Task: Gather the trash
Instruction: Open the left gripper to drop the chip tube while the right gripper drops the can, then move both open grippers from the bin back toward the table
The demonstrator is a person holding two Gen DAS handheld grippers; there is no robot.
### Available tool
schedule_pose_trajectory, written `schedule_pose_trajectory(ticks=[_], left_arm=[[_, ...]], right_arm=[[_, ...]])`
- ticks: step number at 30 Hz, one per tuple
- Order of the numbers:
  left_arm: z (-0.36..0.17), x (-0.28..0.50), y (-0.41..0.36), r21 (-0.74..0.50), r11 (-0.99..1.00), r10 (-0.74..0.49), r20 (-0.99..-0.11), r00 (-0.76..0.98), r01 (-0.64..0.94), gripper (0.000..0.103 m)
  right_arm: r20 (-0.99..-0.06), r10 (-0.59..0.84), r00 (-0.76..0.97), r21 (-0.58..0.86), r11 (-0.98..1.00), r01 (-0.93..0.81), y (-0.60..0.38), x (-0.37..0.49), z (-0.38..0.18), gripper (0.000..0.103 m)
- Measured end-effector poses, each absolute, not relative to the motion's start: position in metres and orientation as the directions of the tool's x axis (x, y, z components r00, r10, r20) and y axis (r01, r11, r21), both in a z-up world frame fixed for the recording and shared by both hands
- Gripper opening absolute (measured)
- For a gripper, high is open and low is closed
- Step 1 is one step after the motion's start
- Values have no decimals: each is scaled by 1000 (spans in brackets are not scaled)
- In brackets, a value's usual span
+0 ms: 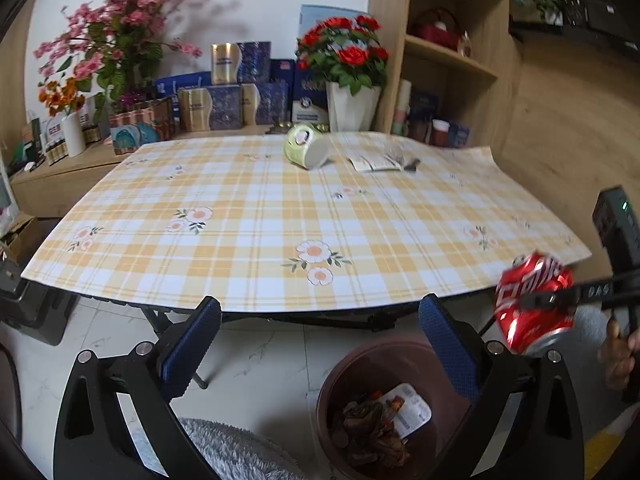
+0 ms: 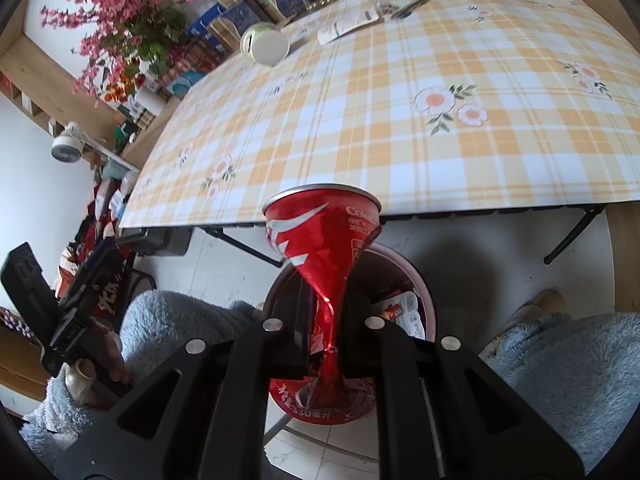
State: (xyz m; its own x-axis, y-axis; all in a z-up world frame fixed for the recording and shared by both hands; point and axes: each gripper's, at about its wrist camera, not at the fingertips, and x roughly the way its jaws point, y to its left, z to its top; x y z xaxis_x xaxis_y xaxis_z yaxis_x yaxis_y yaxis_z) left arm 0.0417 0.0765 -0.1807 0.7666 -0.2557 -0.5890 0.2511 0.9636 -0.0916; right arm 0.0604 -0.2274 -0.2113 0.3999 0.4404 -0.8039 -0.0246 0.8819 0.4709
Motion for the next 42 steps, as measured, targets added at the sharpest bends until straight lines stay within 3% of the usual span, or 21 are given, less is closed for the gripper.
schedule_pose_trajectory(ticks=[14, 20, 23, 25, 28, 42], left_arm=[[-192, 52, 82, -139, 963, -268, -620, 738, 232, 97], [-195, 56, 90, -194, 957, -290, -623, 727, 216, 97], [-196, 57, 91, -194, 960, -281, -627, 727, 203, 97], [-196, 57, 90, -191, 961, -278, -630, 725, 202, 97], [-196, 57, 89, -188, 961, -277, -629, 727, 204, 97], [-201, 62, 89, -181, 965, -264, -650, 713, 192, 97]], right_arm=[[-867, 414, 276, 426, 904, -18, -195, 63, -243, 13], [-867, 408, 284, 419, 908, -26, -194, 60, -242, 33], [-865, 404, 297, 415, 909, -27, -194, 58, -239, 55], [-862, 397, 315, 410, 912, -24, -195, 57, -236, 75], [-859, 379, 343, 397, 918, -20, -200, 57, -231, 93], [-843, 295, 450, 349, 936, 39, -222, 65, -216, 97]])
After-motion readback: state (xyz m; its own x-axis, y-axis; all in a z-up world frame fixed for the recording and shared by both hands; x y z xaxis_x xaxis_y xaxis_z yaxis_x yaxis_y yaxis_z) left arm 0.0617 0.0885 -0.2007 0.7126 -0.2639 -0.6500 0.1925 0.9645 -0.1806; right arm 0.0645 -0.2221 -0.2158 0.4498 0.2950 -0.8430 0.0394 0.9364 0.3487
